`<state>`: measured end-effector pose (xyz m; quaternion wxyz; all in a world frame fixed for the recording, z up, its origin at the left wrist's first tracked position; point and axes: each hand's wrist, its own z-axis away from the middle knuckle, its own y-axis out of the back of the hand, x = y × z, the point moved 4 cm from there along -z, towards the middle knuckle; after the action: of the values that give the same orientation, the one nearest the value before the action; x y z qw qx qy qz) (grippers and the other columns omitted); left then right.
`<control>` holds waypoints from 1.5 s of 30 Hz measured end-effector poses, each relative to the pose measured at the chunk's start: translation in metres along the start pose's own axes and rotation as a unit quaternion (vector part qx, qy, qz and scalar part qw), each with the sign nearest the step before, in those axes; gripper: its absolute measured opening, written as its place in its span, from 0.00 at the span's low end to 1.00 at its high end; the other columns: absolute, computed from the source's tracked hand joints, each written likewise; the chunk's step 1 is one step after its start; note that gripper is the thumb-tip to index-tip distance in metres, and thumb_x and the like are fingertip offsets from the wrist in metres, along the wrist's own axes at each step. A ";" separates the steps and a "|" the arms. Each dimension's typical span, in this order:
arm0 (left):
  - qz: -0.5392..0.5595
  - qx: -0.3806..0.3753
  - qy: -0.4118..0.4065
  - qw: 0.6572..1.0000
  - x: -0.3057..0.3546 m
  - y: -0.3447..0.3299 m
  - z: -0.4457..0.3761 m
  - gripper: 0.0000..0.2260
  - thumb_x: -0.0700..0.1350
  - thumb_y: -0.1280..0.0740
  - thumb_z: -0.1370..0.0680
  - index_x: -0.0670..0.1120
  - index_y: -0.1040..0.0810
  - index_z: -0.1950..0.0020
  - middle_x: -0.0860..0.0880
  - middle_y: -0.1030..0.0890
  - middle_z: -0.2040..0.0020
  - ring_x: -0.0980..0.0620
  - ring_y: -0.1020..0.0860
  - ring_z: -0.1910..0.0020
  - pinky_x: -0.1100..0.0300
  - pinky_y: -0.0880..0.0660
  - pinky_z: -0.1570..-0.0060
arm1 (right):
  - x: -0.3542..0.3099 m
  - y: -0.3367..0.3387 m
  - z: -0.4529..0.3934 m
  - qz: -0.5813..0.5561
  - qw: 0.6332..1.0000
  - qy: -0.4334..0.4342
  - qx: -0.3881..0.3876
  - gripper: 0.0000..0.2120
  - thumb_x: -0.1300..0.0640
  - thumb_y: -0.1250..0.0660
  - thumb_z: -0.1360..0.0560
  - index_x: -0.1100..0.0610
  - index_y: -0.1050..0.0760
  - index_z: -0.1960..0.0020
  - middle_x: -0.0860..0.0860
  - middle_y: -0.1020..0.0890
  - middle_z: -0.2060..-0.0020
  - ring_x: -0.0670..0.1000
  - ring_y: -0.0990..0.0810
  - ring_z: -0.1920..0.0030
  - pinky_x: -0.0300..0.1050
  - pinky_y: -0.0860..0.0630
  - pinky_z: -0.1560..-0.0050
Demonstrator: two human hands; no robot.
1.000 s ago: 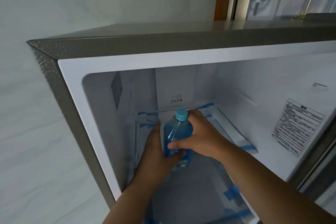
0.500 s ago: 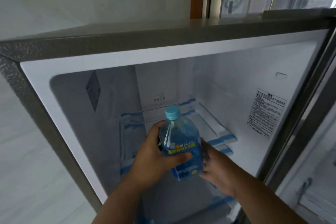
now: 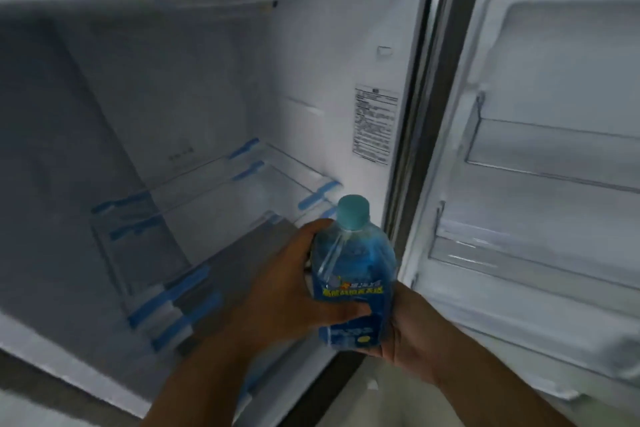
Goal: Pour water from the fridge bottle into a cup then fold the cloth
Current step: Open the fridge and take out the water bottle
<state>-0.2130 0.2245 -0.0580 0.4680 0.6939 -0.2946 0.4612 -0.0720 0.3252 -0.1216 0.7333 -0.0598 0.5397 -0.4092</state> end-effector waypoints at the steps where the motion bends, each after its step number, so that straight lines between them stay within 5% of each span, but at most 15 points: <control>1: 0.005 -0.029 0.000 1.000 0.002 -0.011 -0.003 0.38 0.47 0.14 0.36 0.60 0.27 0.31 0.53 0.17 0.36 0.48 0.16 0.38 0.42 0.17 0.42 | 0.001 0.009 0.012 -0.010 1.000 0.017 0.012 0.25 0.44 0.45 0.18 0.56 0.17 0.35 0.61 0.18 0.34 0.63 0.18 0.36 0.63 0.21 0.35; 8: 0.012 -0.177 -0.047 0.983 0.046 -0.110 -0.017 0.38 0.44 0.14 0.35 0.58 0.29 0.31 0.57 0.16 0.38 0.53 0.15 0.41 0.53 0.16 0.46 | 0.013 0.082 0.109 -0.074 0.981 0.119 0.135 0.26 0.44 0.43 0.18 0.57 0.21 0.29 0.61 0.20 0.32 0.64 0.21 0.32 0.66 0.28 0.29; 13: 0.008 -0.263 -0.101 0.959 0.096 -0.190 -0.016 0.39 0.53 0.15 0.37 0.56 0.28 0.29 0.55 0.15 0.39 0.52 0.14 0.42 0.51 0.16 0.44 | 0.029 0.130 0.199 -0.089 0.955 0.193 0.205 0.26 0.42 0.49 0.13 0.54 0.29 0.23 0.59 0.25 0.26 0.63 0.25 0.27 0.65 0.29 0.27; 18: 0.002 -0.361 -0.150 0.921 0.144 -0.277 0.017 0.35 0.53 0.15 0.34 0.57 0.27 0.31 0.58 0.15 0.41 0.54 0.15 0.42 0.57 0.16 0.48 | 0.062 0.163 0.308 -0.032 0.931 0.252 0.261 0.24 0.50 0.39 0.15 0.55 0.33 0.21 0.59 0.27 0.25 0.63 0.28 0.25 0.69 0.35 0.24; 23: 0.014 -0.428 -0.176 0.886 0.176 -0.345 0.089 0.32 0.48 0.17 0.31 0.58 0.28 0.32 0.64 0.17 0.42 0.58 0.17 0.41 0.65 0.18 0.53 | 0.109 0.161 0.402 0.045 0.878 0.264 0.397 0.31 0.64 0.24 0.25 0.51 0.29 0.26 0.50 0.21 0.31 0.57 0.19 0.34 0.63 0.22 0.33; 29: 0.025 -0.493 -0.207 0.845 0.212 -0.395 0.184 0.35 0.50 0.16 0.32 0.61 0.29 0.30 0.59 0.16 0.40 0.54 0.16 0.40 0.54 0.15 0.47 | 0.174 0.124 0.508 0.031 0.826 0.273 0.492 0.29 0.61 0.21 0.27 0.47 0.25 0.29 0.44 0.18 0.36 0.52 0.16 0.37 0.55 0.21 0.34; 38: 0.063 -0.651 -0.267 0.708 0.286 -0.491 0.352 0.36 0.48 0.15 0.33 0.58 0.27 0.29 0.51 0.15 0.39 0.48 0.15 0.40 0.41 0.18 0.41 | 0.290 0.054 0.676 -0.026 0.697 0.270 0.664 0.29 0.55 0.20 0.28 0.43 0.25 0.30 0.43 0.16 0.37 0.48 0.15 0.41 0.51 0.21 0.35; 45: 0.090 -0.747 -0.318 0.576 0.334 -0.546 0.460 0.37 0.47 0.15 0.33 0.59 0.27 0.29 0.55 0.15 0.39 0.52 0.15 0.41 0.46 0.18 0.40 | 0.352 0.010 0.754 -0.088 0.576 0.247 0.774 0.28 0.52 0.19 0.29 0.42 0.25 0.33 0.41 0.15 0.41 0.45 0.14 0.43 0.43 0.20 0.42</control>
<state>0.5474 0.0206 -0.0208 0.6534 0.1703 -0.7255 -0.1330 0.5961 -0.1697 -0.0791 0.2989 0.5871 0.1701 -0.7329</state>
